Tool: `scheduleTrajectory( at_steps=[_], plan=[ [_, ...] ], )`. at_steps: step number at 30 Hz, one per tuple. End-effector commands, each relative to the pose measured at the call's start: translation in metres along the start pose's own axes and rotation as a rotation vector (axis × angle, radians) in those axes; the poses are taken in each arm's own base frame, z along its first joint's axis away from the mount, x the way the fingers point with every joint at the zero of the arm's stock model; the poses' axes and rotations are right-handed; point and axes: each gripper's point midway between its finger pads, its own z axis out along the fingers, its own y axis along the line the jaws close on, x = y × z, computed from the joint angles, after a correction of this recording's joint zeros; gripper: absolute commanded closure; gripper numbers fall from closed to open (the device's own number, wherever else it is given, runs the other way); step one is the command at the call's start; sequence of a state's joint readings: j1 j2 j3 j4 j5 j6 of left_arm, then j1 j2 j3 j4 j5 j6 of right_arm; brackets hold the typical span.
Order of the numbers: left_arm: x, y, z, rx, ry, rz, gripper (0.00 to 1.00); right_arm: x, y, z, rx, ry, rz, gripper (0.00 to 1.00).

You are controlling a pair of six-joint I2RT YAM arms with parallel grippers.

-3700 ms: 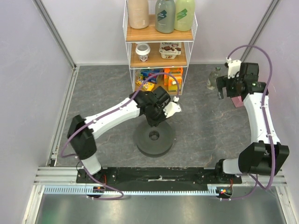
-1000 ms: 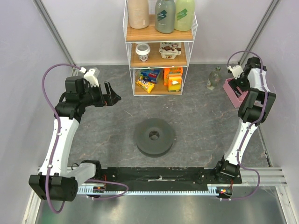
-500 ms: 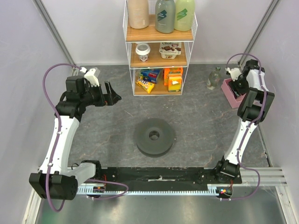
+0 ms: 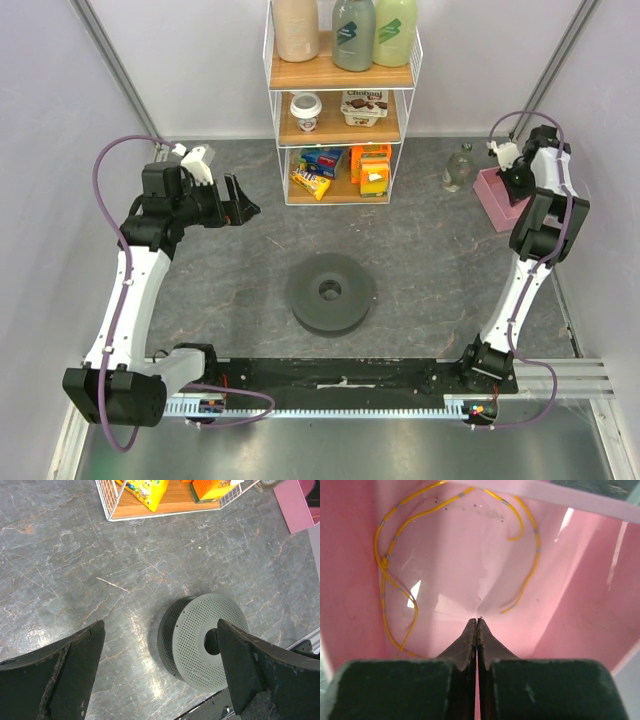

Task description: Wrap the cables

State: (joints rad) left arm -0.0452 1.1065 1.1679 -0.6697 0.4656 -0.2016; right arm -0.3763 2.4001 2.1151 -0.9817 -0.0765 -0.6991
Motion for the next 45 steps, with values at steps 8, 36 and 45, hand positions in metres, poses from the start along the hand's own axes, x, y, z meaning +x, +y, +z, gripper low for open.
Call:
scheduleTrajectory(
  at_steps=[8, 36, 45],
  plan=[
    [-0.029, -0.015, -0.011, 0.037, -0.081, 0.013, 0.02, -0.019, -0.008, -0.12, 0.118, -0.18, 0.037, 0.97],
    [-0.028, -0.017, -0.01, 0.048, -0.081, -0.002, 0.02, 0.024, 0.012, -0.097, -0.046, -0.01, -0.148, 0.53],
    [-0.029, -0.016, -0.009, 0.045, -0.082, -0.006, 0.02, 0.031, 0.013, -0.089, -0.053, 0.027, -0.166, 0.53]
  ],
)
